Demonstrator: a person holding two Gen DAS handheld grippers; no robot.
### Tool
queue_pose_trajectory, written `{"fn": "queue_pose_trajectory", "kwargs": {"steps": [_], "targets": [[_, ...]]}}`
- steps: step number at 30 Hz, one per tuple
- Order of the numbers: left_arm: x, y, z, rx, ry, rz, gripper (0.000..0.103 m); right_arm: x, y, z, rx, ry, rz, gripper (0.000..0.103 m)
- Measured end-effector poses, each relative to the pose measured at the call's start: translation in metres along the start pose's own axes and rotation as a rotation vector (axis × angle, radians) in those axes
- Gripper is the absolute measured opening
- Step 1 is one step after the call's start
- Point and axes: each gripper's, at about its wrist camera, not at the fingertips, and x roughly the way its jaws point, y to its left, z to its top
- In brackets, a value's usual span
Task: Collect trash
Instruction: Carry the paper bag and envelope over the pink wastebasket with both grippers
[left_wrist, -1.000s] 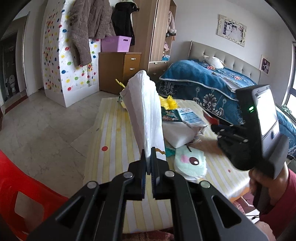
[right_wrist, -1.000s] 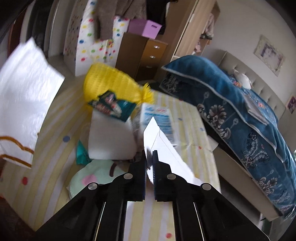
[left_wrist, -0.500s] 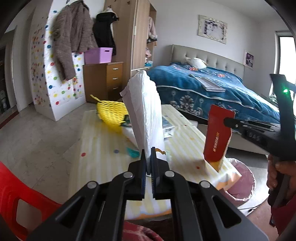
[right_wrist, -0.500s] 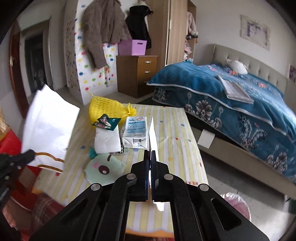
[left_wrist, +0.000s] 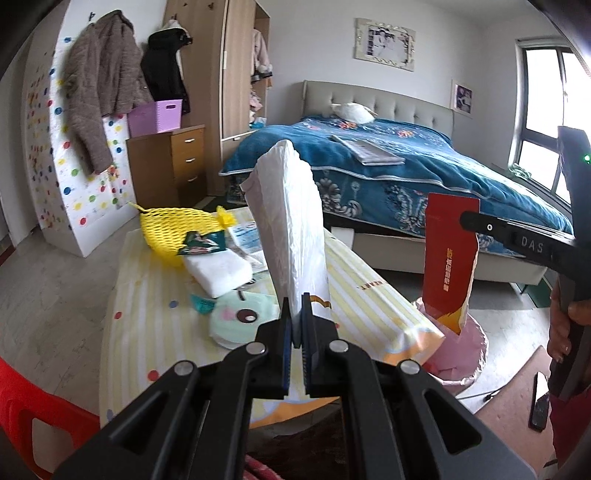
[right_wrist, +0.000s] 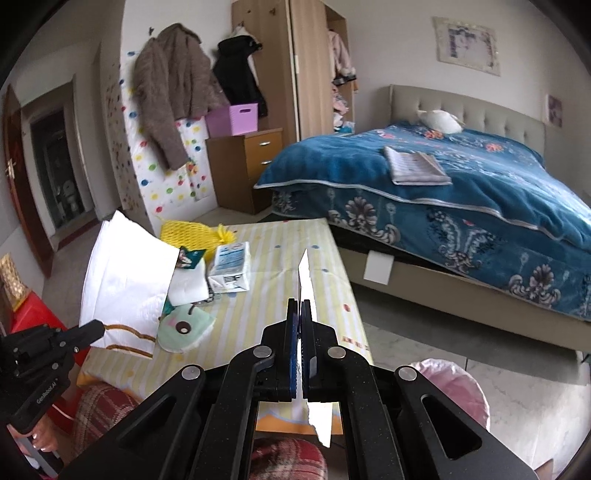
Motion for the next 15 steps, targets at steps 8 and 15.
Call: {"fn": "queue_pose_trajectory", "kwargs": {"steps": [8, 15], "targets": [[0.014, -0.022, 0.003, 0.039, 0.016, -0.05, 0.002, -0.013, -0.031, -0.008, 0.039, -0.013, -0.039, 0.001], [0.035, -0.057, 0.013, 0.11, 0.013, -0.145, 0.002, -0.025, -0.063, -0.021, 0.085, -0.016, -0.108, 0.001]]}}
